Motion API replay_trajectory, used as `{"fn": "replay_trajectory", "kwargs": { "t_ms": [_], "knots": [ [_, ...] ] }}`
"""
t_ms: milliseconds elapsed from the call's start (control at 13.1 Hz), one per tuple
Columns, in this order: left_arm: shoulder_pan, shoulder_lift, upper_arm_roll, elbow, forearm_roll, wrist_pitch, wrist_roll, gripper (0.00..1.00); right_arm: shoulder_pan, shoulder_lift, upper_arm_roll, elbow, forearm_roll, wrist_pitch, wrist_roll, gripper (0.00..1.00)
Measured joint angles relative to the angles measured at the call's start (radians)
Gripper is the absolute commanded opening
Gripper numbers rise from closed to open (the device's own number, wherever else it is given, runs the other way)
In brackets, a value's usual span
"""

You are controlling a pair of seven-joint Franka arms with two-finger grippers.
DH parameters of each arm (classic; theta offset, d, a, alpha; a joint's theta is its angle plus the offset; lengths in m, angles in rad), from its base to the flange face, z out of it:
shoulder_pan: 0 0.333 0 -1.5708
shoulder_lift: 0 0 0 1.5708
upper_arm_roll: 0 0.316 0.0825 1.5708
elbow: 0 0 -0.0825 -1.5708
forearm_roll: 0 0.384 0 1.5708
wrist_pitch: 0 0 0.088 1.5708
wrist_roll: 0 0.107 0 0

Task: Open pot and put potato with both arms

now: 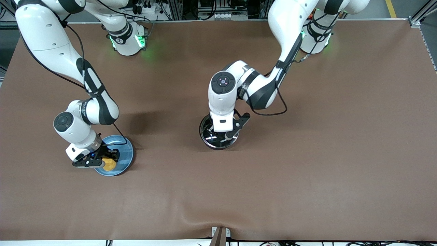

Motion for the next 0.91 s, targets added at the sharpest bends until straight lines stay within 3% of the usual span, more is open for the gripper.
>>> {"fn": "replay_trajectory", "kwargs": {
  "t_ms": [229,533,914],
  "knots": [
    [0.039,-0.098,0.014,0.001,0.001,-0.061,0.031,0.00,0.000,-0.051,0.001,0.002,0.000,-0.037,0.000,0.13],
    [0.151,-0.213,0.016,-0.007,0.001,-0.149,0.087,0.00,0.010,-0.222,0.006,0.014,0.000,-0.242,0.000,0.13],
    [0.309,-0.338,0.013,-0.092,-0.033,-0.216,0.288,0.00,0.121,-0.404,0.013,0.018,0.003,-0.448,0.157,0.09]
  ]
}}
